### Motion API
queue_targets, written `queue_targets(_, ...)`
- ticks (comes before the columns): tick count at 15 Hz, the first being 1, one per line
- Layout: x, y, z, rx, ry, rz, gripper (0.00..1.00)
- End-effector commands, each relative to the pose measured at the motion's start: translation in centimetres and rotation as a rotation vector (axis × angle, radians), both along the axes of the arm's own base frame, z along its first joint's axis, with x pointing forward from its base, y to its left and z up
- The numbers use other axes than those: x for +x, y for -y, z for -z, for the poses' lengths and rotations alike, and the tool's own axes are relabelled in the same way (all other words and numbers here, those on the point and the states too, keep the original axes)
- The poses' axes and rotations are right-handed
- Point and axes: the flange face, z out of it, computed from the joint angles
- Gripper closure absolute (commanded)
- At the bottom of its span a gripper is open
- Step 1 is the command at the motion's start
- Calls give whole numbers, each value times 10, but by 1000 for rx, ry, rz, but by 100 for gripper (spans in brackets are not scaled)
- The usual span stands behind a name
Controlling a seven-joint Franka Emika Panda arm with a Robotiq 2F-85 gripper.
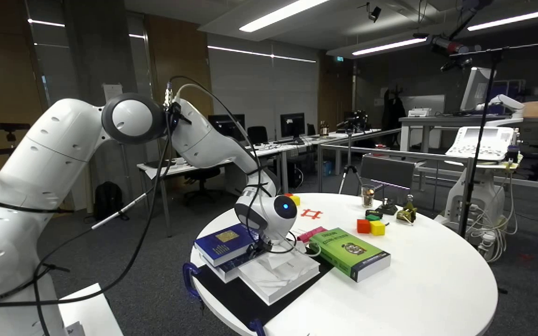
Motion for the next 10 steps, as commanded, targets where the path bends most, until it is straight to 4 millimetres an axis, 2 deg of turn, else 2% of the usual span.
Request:
queue_targets(1, -2, 9, -5, -23, 19, 13, 0)
queue_targets(10, -3, 1, 5, 2, 8, 8, 0)
